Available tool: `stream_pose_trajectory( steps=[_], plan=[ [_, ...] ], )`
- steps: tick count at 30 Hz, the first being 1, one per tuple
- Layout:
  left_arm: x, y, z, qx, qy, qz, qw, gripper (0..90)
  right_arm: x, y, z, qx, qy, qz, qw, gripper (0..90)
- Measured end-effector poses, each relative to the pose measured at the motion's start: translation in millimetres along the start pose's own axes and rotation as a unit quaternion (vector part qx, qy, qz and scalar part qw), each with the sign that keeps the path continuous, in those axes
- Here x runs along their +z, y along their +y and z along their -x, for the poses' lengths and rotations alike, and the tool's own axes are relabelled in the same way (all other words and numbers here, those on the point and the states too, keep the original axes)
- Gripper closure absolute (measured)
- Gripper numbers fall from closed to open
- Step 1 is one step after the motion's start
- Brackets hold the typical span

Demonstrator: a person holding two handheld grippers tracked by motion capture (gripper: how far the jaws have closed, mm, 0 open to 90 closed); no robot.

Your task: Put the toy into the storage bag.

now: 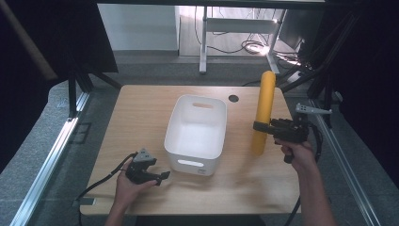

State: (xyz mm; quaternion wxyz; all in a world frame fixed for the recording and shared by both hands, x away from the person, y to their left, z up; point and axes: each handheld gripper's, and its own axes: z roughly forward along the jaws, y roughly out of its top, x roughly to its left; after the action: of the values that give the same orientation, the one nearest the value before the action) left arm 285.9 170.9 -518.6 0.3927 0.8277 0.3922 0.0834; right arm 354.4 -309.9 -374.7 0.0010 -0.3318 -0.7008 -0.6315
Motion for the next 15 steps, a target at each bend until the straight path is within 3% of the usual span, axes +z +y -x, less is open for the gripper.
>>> stream_pose_trajectory(
  steps=[8, 12, 15],
  plan=[
    [0.2, -0.1, 0.1, 0.0, 0.0, 0.001, 1.0, 20.1, 6.1, -1.9, -10.4, -0.012, -0.029, 0.035, 0.9989, 51.2],
    [-0.2, 0.0, 0.4, -0.001, 0.0, 0.001, 1.0, 20.0, 14.5, -5.4, -20.5, -0.028, -0.064, 0.053, 0.9961, 51.1],
    [-0.3, -0.1, 0.5, -0.001, 0.0, 0.001, 1.0, 20.0, 16.9, -6.4, -23.3, -0.034, -0.071, 0.058, 0.9952, 51.0]
  ],
)
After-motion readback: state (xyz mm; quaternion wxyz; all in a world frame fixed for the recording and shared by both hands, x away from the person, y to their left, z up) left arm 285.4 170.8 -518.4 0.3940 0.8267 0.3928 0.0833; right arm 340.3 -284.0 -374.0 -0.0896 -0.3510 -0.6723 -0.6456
